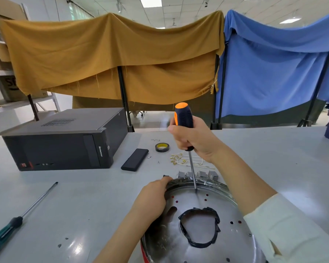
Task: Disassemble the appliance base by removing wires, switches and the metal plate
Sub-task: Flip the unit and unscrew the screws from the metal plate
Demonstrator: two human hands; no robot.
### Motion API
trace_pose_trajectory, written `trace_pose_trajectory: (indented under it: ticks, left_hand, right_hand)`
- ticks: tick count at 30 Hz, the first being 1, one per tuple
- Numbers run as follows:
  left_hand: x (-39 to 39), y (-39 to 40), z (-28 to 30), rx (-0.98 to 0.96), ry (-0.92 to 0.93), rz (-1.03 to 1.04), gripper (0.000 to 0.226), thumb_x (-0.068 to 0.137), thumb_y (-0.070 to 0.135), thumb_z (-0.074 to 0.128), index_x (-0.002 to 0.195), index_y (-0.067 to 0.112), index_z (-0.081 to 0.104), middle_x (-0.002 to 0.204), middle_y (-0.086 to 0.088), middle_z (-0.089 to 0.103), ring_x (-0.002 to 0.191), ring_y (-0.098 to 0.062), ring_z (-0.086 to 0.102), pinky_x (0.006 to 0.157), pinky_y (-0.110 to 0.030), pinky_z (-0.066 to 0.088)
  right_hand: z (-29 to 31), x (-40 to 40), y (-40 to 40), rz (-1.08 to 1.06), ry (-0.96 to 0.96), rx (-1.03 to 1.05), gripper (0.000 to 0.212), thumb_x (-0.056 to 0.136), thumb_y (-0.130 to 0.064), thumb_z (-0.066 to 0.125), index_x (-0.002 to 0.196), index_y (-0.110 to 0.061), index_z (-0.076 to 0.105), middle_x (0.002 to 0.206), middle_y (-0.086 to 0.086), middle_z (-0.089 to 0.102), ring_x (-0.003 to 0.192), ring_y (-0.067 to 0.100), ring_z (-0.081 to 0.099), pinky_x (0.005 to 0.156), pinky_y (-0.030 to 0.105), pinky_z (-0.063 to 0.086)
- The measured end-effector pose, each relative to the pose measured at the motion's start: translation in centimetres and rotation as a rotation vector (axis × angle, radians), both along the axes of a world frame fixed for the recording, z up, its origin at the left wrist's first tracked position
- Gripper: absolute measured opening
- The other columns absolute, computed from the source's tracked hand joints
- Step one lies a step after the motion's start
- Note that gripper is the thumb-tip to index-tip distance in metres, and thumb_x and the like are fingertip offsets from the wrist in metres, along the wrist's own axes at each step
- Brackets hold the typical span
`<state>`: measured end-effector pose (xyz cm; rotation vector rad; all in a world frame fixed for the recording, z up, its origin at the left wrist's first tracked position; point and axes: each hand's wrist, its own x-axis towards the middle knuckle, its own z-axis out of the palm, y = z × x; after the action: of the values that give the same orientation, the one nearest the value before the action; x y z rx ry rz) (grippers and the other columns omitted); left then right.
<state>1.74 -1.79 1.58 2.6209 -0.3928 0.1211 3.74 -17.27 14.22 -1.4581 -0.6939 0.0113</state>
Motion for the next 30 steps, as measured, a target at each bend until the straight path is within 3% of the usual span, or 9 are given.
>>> trace_pose_trajectory:
  ticks: [8, 21, 30]
  left_hand:
    - [0.1, 0.1, 0.0, 0.007, 0.003, 0.008, 0.054, 0.086, 0.006, 0.037, 0.134, 0.031, 0.042, 0.123, -0.003, 0.06, 0.114, -0.02, 0.056, 0.091, -0.032, 0.046]
    - [0.2, 0.0, -0.2, 0.025, -0.026, 0.01, 0.053, 0.088, 0.005, 0.039, 0.133, 0.031, 0.042, 0.121, -0.003, 0.061, 0.112, -0.021, 0.056, 0.087, -0.03, 0.046]
    - [0.1, 0.0, -0.1, 0.021, -0.017, 0.01, 0.052, 0.087, 0.005, 0.039, 0.132, 0.031, 0.043, 0.12, -0.003, 0.061, 0.111, -0.02, 0.057, 0.087, -0.031, 0.047]
  right_hand:
    - [0.4, -0.1, 0.0, -0.404, -0.14, 0.186, 0.014, 0.087, -0.01, 0.062, 0.082, -0.01, 0.049, 0.052, -0.001, 0.037, 0.042, 0.015, 0.03, 0.04, 0.024, 0.029]
    - [0.2, -0.1, -0.8, -0.438, -0.152, 0.172, 0.018, 0.089, -0.015, 0.062, 0.086, -0.008, 0.046, 0.051, 0.0, 0.035, 0.042, 0.015, 0.029, 0.042, 0.026, 0.029]
    - [-0.4, -0.1, -1.0, -0.48, -0.14, 0.19, 0.024, 0.089, -0.016, 0.062, 0.076, -0.013, 0.042, 0.048, -0.005, 0.037, 0.039, 0.012, 0.03, 0.04, 0.024, 0.03]
